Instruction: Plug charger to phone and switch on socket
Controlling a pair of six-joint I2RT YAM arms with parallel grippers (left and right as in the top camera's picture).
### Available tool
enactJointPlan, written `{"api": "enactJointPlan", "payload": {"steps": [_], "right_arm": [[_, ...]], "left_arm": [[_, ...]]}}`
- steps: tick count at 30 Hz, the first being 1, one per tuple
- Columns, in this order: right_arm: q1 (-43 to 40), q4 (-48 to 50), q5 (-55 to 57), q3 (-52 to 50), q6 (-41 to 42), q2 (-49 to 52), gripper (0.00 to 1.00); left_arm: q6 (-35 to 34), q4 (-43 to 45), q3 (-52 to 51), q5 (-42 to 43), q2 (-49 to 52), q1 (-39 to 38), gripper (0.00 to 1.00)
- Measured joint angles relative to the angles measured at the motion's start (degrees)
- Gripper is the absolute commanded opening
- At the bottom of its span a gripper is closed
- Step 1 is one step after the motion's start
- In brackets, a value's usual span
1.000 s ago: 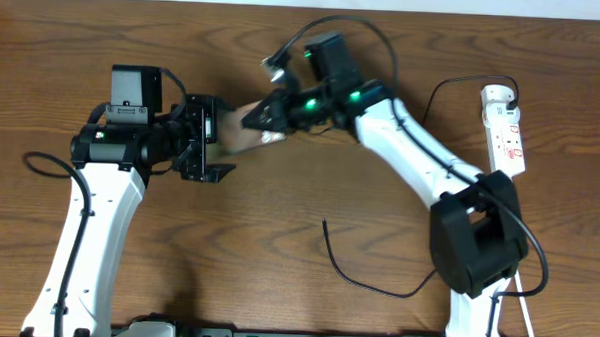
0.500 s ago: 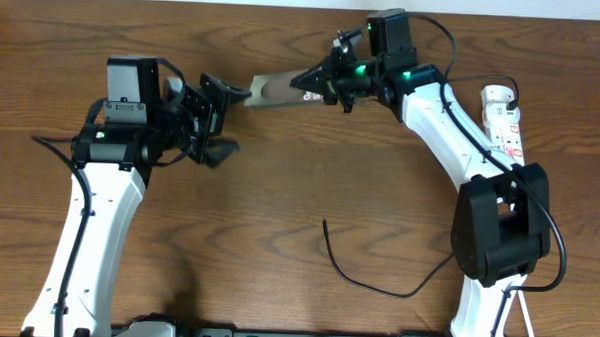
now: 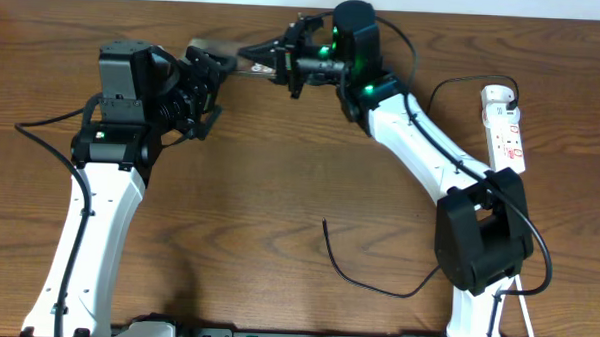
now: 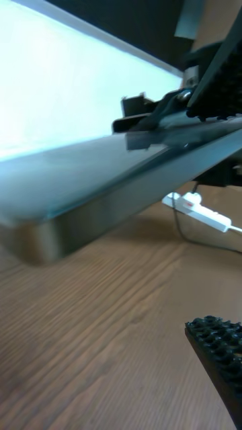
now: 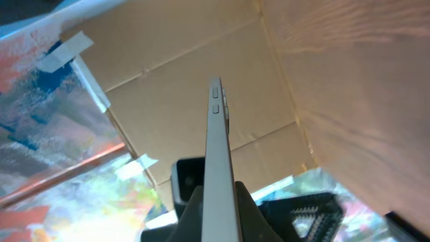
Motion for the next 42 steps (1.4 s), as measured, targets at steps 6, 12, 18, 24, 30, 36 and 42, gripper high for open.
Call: {"api": "enactJointPlan", "payload": {"steps": [6,12,18,24,30,36,42], "right_arm": [[1.55,1.11,0.04,0.0,2.97,0.0,0.01],[1.79,1.16,-0.24,0.0,3.58,0.0,0.01],[2.32,1.16,-0.96,0.0,3.52,0.0,0.01],[3.26,1.16,-1.31,0.0,2.93,0.0,0.01],[4.61,0.81,-0.72,0.0,2.08,0.0,0.01],[4.61,0.11,-0.98,0.0,0.7,0.0,0.01],[4.61,0.02,-1.2,0.0,0.17,0.0,0.01]], "left_arm": [[-3.06,1.6,0.0,-4.5,0.0,0.0,0.91],[-9.62,2.91,0.0,-7.78,0.0,0.0,0.8],[-17.79,2.97,0.0,-9.7,0.0,0.0,0.68],[-21.79,2.95,0.0,-10.08,0.0,0.0,0.68],[-22.91,2.93,0.0,-11.19,0.0,0.11,0.47],[-23.52,2.95,0.0,-11.39,0.0,0.11,0.37],[-23.67,2.95,0.0,-11.43,0.0,0.11,0.29]]}}
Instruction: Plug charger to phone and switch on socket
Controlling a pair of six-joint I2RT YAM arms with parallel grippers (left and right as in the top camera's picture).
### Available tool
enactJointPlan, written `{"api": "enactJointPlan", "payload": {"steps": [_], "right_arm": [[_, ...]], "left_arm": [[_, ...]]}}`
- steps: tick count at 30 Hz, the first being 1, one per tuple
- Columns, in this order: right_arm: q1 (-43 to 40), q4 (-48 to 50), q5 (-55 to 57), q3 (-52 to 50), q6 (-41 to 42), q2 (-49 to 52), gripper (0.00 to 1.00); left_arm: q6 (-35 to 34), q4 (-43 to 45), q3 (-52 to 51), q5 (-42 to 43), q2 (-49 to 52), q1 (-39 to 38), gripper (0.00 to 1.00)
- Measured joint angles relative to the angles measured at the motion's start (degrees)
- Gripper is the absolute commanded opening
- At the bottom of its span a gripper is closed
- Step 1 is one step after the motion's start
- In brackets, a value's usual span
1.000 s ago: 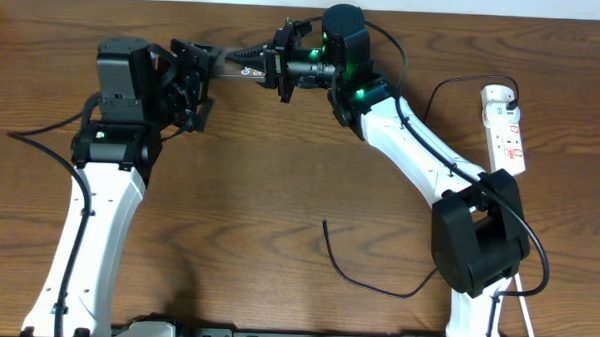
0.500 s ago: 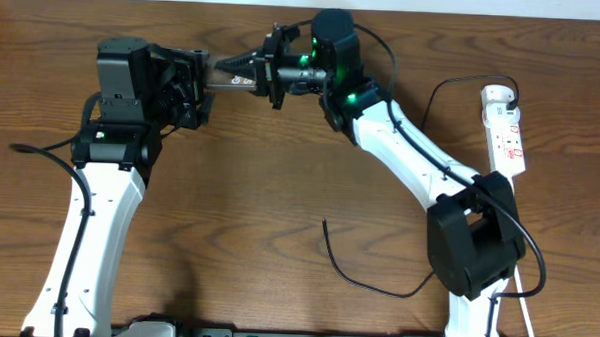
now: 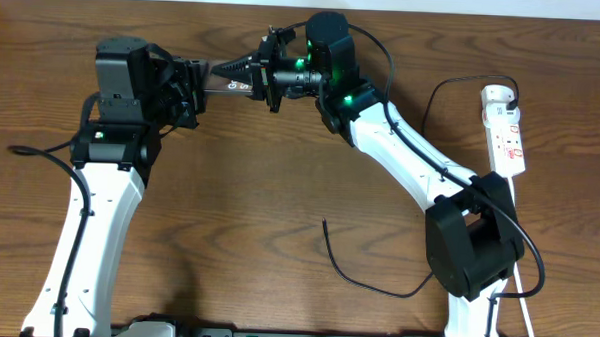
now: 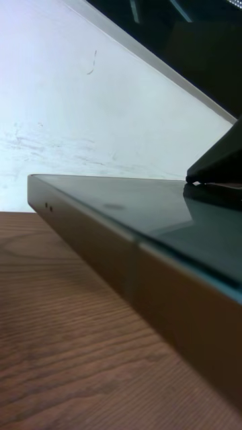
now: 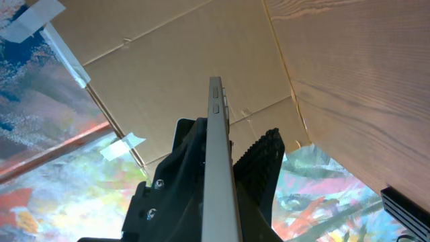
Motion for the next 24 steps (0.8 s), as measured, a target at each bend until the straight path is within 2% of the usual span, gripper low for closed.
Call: {"api": "enactJointPlan", "payload": {"steps": [4,5,7,24], "right_arm": [[0.0,-0.33,0.07,0.0,0.09,0.0,0.01],[-0.02,-0.37,0.15,0.0,0.72,0.0,0.01],[-0.09,-0.59,0.31,0.0,2.56,0.0,0.01],[-0.11,-0.59,0.04,0.02,3.67,0.0,0.01]], "left_arm": [[-0.33,0.13,0.0,0.04,0.0,0.0,0.19],[-0.59,0.35,0.0,0.04,0.0,0.0,0.14],[-1.11,0.81,0.0,0.04,0.0,0.0,0.12],[-1.36,0.7,0.0,0.04,0.0,0.0,0.09]]}}
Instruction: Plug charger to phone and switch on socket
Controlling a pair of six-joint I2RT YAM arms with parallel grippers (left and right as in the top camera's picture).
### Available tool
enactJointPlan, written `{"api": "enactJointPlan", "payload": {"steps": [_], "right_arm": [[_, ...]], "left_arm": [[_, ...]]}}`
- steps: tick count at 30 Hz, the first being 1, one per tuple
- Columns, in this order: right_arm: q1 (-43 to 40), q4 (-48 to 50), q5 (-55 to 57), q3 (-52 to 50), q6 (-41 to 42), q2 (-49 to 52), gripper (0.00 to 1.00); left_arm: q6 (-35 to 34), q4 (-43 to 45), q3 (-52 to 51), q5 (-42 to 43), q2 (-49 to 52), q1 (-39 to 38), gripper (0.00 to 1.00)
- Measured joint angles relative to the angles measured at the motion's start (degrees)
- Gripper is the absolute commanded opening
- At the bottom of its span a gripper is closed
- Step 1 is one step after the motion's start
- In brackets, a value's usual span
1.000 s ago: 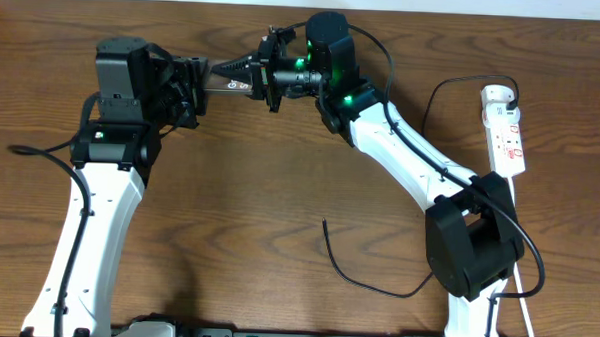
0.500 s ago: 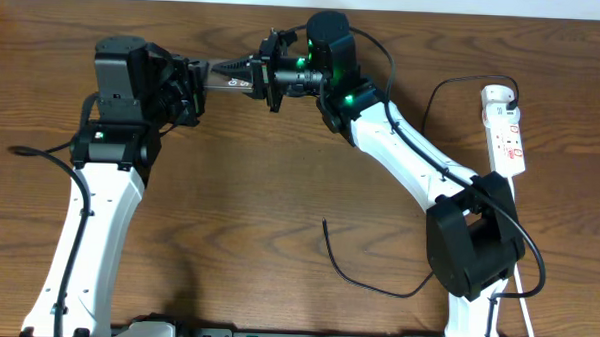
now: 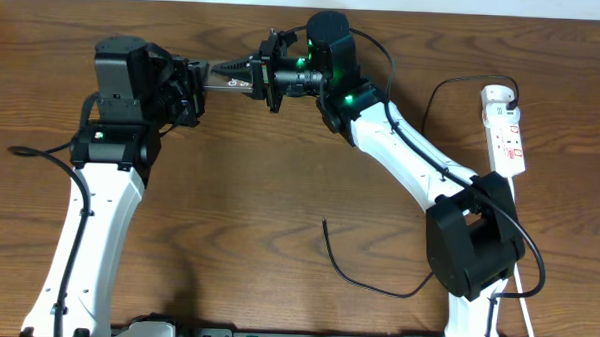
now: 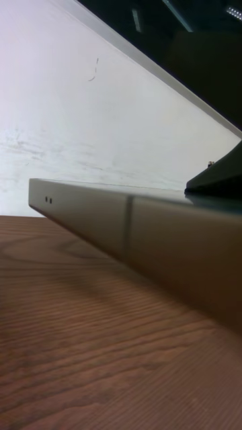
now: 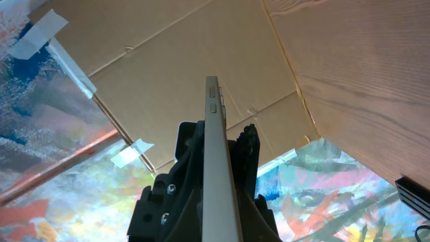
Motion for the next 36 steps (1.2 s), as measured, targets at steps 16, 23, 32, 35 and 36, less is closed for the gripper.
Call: {"api": "enactJointPlan", "payload": {"steps": [16,23,32,35,36], "right_arm": [[0.07,1.09,-0.09,-0.02,2.84,0.0,0.01],[0.07,1.16,-0.13,-0.02,3.58,0.0,0.01],[0.07,1.18,-0.13,-0.02,3.91,0.02,0.07],[0.11,1.29,-0.52,-0.02,3.69,0.02,0.18],[0.11,1.49,-1.14,-0.02,3.52,0.02,0.21]], "left_arm": [[0.04,0.09,0.0,-0.2,-0.11,0.0,0.07],[0.04,0.09,0.0,-0.2,-0.11,0.0,0.08],[0.04,0.11,0.0,-0.2,-0.11,0.0,0.07],[0.22,0.04,0.0,-0.17,-0.11,0.0,0.07],[0.24,-0.24,0.0,-0.28,-0.11,0.0,0.07]]}}
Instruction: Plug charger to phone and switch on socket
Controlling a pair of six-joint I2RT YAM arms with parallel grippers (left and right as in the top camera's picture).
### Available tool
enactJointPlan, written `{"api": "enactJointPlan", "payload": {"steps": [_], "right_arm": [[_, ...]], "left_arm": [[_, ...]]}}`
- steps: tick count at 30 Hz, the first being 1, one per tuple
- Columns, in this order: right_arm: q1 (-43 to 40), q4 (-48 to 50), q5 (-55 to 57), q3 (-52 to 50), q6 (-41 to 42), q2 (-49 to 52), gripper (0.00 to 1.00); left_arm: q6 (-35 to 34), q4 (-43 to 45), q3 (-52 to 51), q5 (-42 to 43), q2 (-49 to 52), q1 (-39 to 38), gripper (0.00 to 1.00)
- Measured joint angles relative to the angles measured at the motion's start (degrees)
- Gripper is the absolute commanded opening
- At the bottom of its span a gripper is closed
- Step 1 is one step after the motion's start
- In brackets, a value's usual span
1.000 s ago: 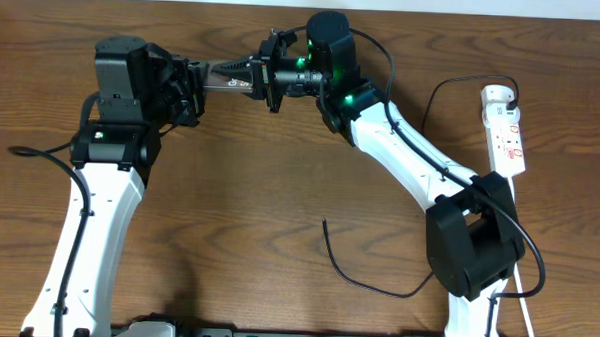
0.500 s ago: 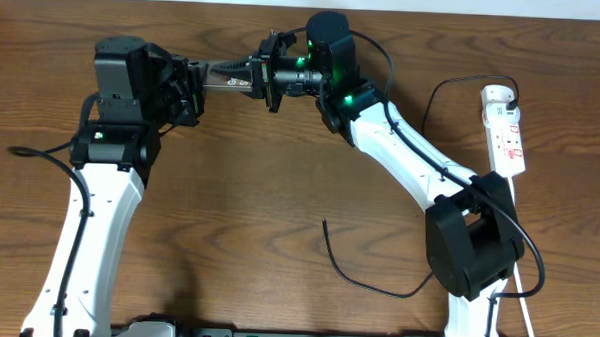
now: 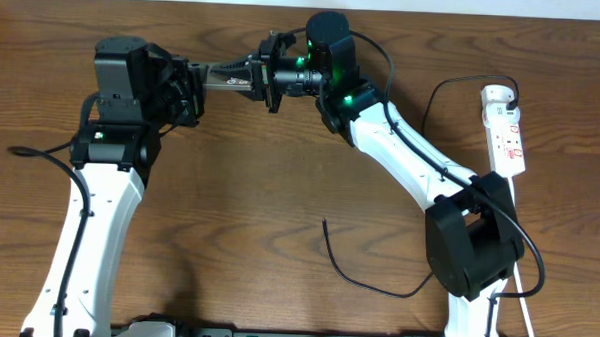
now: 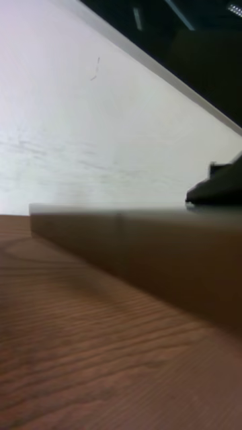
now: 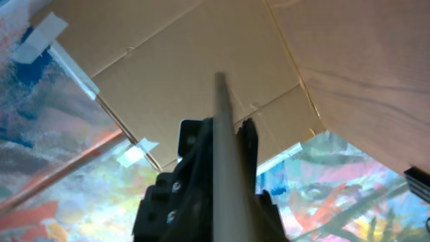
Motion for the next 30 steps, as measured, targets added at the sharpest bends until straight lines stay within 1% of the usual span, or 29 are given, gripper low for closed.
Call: {"api": "enactJointPlan", "payload": {"steps": [2,6,8,12,13,14,15,20,26,30], "right_arm": [[0.04,0.2,-0.96,0.0,-0.22,0.0,0.31],[0.2,0.68,-2.1,0.0,-0.57,0.0,0.36],[0.28,0.72,-2.56,0.0,-0.59,0.0,0.41],[0.39,0.94,-2.99,0.0,-0.81,0.0,0.59],[0.42,1.05,-3.04,0.0,-0.87,0.0,0.62],[0.44,1.01,-3.02,0.0,-0.83,0.0,0.72],[0.44,0.98,-2.91,0.0,-0.7,0.0,0.75],[0.44,1.42,-2.86,0.02,-0.81,0.0,0.98],[0.13,1.92,-2.82,0.02,-1.49,0.0,0.99],[-0.63,1.95,-2.82,0.02,-4.76,0.0,0.99]], "left_arm": [[0.07,0.17,0.0,-0.13,0.0,0.04,0.07],[0.85,-0.31,0.0,-0.35,0.02,0.0,0.07],[1.2,-0.46,0.0,-0.59,0.02,0.0,0.08],[1.55,-0.72,0.0,-0.81,0.07,0.0,0.07],[1.55,-0.74,0.0,-0.83,0.07,0.0,0.07],[1.57,-0.76,0.0,-0.85,0.07,0.0,0.07],[1.62,-0.79,0.0,-0.94,0.07,0.0,0.07],[1.75,-0.85,0.0,-0.94,0.07,0.0,0.07],[3.04,-0.92,0.0,-0.87,0.07,0.81,0.07],[6.05,-0.92,0.0,0.31,0.07,2.82,0.07]]}}
